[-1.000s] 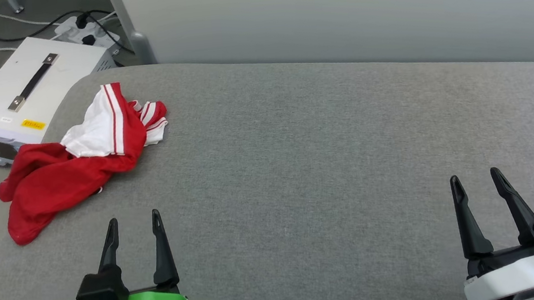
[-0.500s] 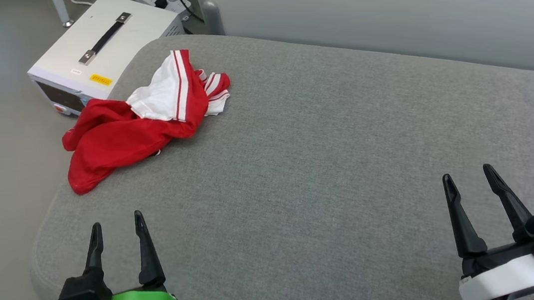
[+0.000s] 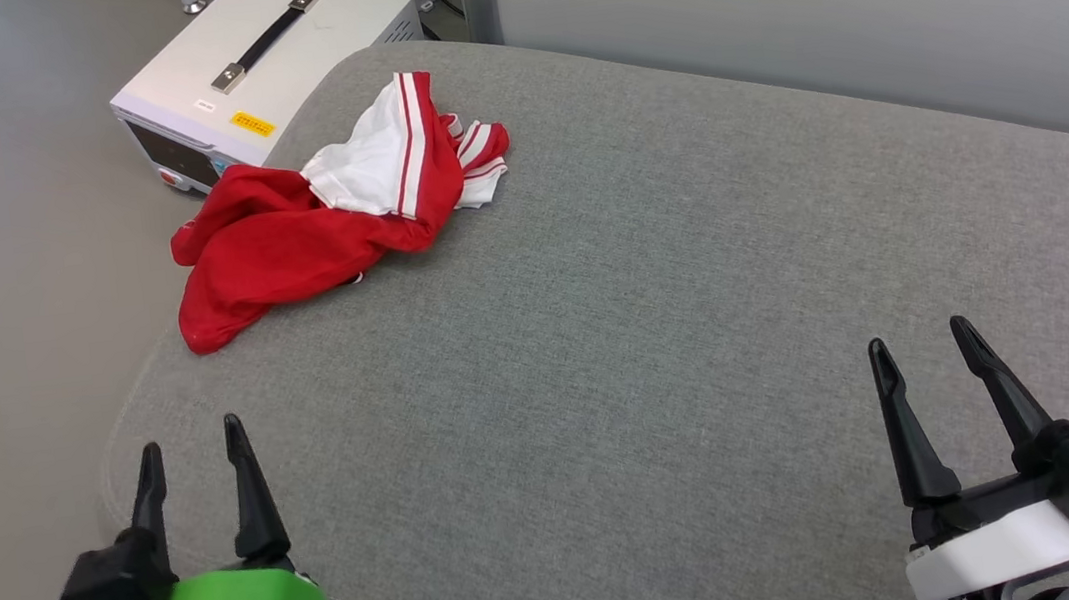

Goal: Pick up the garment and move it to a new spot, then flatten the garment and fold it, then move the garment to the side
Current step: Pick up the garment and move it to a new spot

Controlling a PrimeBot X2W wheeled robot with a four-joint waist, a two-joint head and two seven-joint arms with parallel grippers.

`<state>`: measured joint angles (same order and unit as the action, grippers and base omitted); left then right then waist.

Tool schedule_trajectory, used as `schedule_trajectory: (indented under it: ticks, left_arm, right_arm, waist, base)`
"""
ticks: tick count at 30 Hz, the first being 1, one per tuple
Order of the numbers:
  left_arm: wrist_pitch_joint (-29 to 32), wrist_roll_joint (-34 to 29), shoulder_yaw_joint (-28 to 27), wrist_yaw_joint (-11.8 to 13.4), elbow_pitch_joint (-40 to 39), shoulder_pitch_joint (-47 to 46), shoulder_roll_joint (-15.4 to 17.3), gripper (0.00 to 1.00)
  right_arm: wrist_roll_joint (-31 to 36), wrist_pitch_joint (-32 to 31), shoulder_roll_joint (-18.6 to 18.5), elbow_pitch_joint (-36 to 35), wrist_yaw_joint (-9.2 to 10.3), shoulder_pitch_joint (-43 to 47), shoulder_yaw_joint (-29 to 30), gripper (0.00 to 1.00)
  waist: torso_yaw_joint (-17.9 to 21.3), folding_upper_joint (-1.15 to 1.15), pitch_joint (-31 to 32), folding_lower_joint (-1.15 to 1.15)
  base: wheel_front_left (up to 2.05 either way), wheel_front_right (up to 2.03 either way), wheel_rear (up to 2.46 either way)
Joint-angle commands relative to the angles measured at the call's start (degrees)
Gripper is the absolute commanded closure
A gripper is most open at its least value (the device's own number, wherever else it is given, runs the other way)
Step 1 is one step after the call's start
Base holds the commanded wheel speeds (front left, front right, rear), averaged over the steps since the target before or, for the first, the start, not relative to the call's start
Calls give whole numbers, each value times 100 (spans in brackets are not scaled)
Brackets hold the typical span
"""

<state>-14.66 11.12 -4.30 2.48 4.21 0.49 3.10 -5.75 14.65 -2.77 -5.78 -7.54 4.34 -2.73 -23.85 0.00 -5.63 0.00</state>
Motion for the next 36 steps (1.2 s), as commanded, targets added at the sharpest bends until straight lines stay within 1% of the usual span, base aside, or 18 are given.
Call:
schedule_trajectory:
  ticks: [1,4,8,12,14,16,20,23,26,30,33,36]
  left_arm:
    - [-34,74,-132,-115,21,-229,-23,0]
    - [-34,44,-484,-444,103,-620,30,0]
    - [-34,-69,-818,-739,240,-1375,302,0]
    - [-34,82,-1059,-915,469,-2267,586,0]
    - [-34,163,-1049,-964,613,-2696,774,0]
    - [-34,387,-1007,-986,835,-3092,904,0]
    - [-34,777,-308,-993,1283,-3796,1447,0]
    - [-34,1220,155,-995,1705,-4340,1861,0]
    - [152,1622,707,-995,2148,-4820,2271,0]
    - [966,2375,1614,-995,2584,-5355,2763,0]
    - [1942,2956,2297,-996,2845,-5623,3145,0]
    - [2770,3542,2739,-996,2953,-5829,3407,0]
  right_arm:
    - [43,35,-10,-49,5,-107,-20,0]
    - [139,35,-10,-121,5,-195,-34,0]
    - [327,35,-10,-265,5,-417,-62,0]
    - [513,35,-10,-482,5,-730,-112,0]
    - [591,35,-12,-582,5,-856,-153,0]
    - [648,35,-31,-678,5,-950,-183,0]
    - [702,35,-84,-884,5,-1091,-220,0]
    - [732,35,-102,-1033,5,-1167,-238,0]
    - [741,35,-130,-1138,5,-1213,-244,0]
    - [751,35,-179,-1229,5,-1277,-215,0]
    - [762,35,-195,-1288,5,-1328,-190,0]
    - [760,35,-187,-1360,5,-1342,-135,0]
  waist:
    - [75,0,-70,0]
    - [194,0,-235,0]
    - [376,0,-625,0]
    - [594,0,-1099,0]
    - [687,0,-1308,0]
    - [761,0,-1490,0]
    - [865,0,-1809,0]
    - [928,0,-1988,0]
    - [979,0,-2127,0]
    - [1053,0,-2273,0]
    - [1134,0,-2354,0]
    - [1174,0,-2432,0]
  base:
    - [0,0,0]
    - [0,0,0]
    - [0,0,0]
    - [0,0,0]
    - [0,0,0]
    - [0,0,0]
    - [0,0,0]
    - [0,0,0]
    - [0,0,0]
    - [0,0,0]
    - [0,0,0]
    - [0,0,0]
